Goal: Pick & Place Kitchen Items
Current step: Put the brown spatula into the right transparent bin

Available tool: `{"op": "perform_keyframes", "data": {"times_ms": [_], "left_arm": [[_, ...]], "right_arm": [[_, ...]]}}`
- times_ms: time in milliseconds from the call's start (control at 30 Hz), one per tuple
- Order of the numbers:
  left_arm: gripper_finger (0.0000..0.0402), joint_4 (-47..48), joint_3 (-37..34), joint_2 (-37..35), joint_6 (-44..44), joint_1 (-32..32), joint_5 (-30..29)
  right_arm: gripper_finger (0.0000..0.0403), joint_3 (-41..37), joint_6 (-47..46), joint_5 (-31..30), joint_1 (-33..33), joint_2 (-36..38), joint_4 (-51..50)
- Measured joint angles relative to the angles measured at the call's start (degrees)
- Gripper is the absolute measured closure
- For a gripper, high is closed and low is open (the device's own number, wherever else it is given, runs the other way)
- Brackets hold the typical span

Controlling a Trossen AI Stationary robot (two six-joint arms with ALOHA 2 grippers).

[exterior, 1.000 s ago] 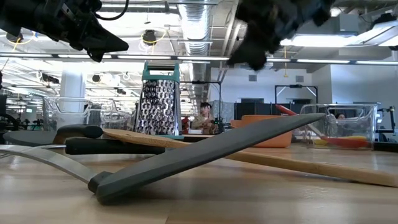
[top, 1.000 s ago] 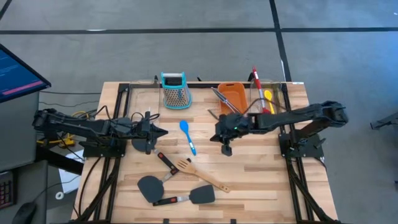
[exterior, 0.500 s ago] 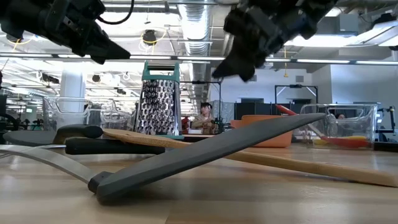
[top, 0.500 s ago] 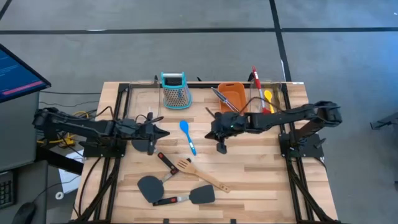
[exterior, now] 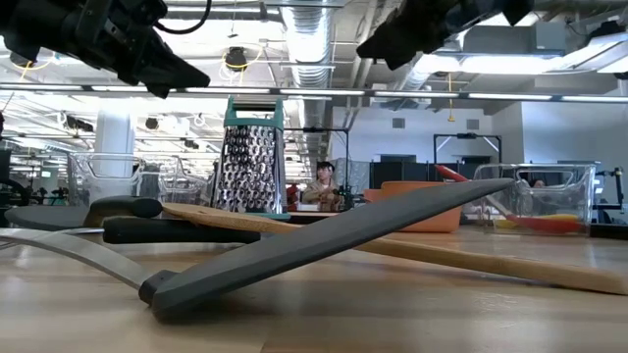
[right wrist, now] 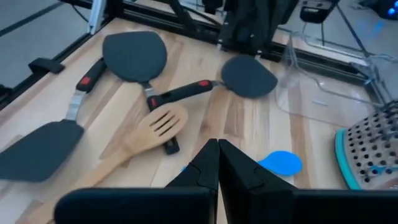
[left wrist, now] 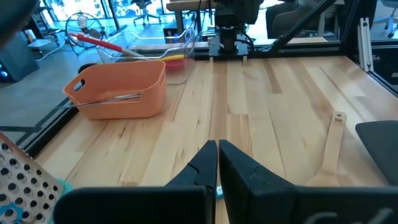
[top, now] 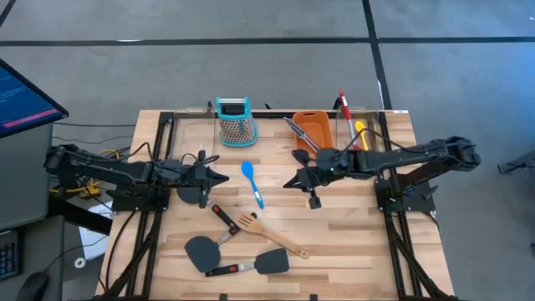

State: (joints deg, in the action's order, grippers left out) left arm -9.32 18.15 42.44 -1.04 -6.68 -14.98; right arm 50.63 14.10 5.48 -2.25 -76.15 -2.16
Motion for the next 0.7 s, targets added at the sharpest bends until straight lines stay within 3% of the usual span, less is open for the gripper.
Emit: {"op": "perform_keyframes", "data": {"times_ms": [367, 700], "left_arm": [[0.04, -3.8, 0.0, 0.0, 0.0, 0.0, -0.2], [0.04, -5.2, 2.3, 3.0, -1.3, 0.0, -3.1]], "right_arm": [[0.0403, -20.1, -3.5, 3.9, 5.1, 5.9, 27.8], [0.0403, -26.5, -9.9, 3.9, 6.5, 10.2, 34.2]]}}
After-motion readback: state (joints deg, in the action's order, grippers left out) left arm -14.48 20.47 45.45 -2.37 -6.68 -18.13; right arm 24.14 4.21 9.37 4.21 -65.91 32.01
